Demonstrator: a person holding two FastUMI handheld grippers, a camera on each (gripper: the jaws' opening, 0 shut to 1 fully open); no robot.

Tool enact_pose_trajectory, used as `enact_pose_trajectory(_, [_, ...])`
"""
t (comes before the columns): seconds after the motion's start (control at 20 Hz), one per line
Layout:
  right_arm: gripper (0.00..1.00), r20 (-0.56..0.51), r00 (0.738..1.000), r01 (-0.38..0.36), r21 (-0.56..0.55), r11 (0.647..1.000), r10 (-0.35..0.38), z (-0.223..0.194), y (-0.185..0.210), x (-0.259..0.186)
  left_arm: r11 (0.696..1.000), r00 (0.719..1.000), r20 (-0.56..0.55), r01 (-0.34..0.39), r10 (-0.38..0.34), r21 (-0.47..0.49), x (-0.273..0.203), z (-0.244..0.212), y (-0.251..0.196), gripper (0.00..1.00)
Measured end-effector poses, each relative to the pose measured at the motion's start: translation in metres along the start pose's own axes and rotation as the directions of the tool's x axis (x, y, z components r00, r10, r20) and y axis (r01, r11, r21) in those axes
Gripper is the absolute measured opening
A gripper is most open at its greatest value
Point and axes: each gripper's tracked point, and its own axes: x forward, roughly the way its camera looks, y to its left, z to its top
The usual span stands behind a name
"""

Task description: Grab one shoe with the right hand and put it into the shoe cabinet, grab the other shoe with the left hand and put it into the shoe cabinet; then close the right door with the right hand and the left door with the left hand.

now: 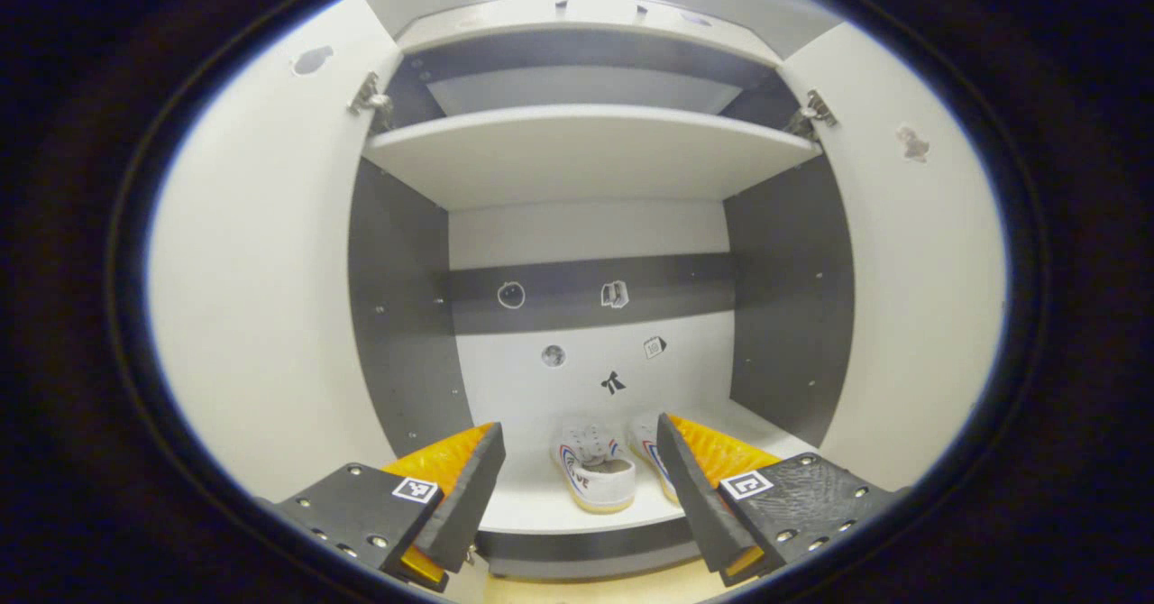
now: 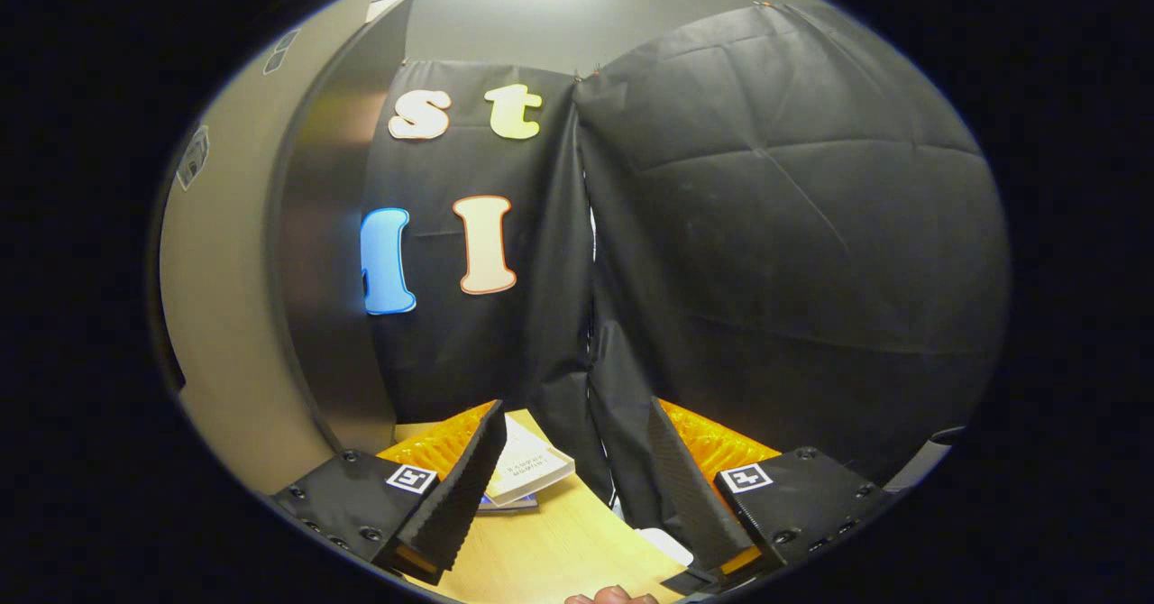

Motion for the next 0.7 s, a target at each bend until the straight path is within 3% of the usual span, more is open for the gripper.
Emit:
enact_pose_trajectory(0.3, [0.97,0.044,0.999,-0.011,0.032,0.999,0.009,0.039,0.009,-0.019,1.0,1.0,0.013,-0.012,0.012,0.006,-0.053,0.001,0.007,0.96])
enact_pose_trajectory(0.4, [0.98,0.056,0.996,-0.075,0.068,0.995,0.072,0.052,0.023,-0.029,1.0,0.999,0.031,-0.018,0.018,0.019,-0.069,0.007,0.01,0.94])
enact_pose_trajectory(0.45, [0.94,0.051,0.994,-0.105,0.09,0.99,0.101,0.056,0.028,-0.033,1.0,0.999,0.029,-0.015,0.015,0.006,-0.076,0.006,0.011,0.94])
enact_pose_trajectory(0.5, [0.98,0.045,0.992,-0.12,0.1,0.988,0.116,0.058,0.028,-0.036,0.999,1.0,0.01,0.002,-0.002,-0.039,-0.084,-0.001,0.009,0.97])
enact_pose_trajectory(0.65, [0.98,0.051,0.993,-0.11,0.072,0.991,0.107,0.074,0.025,-0.052,0.984,0.997,-0.042,0.057,-0.065,-0.172,-0.12,-0.023,0.002,1.0])
enact_pose_trajectory(0.7, [0.92,0.061,0.992,-0.113,0.076,0.991,0.108,0.081,0.028,-0.059,0.985,0.997,-0.053,0.047,-0.057,-0.168,-0.128,-0.029,0.008,1.0])
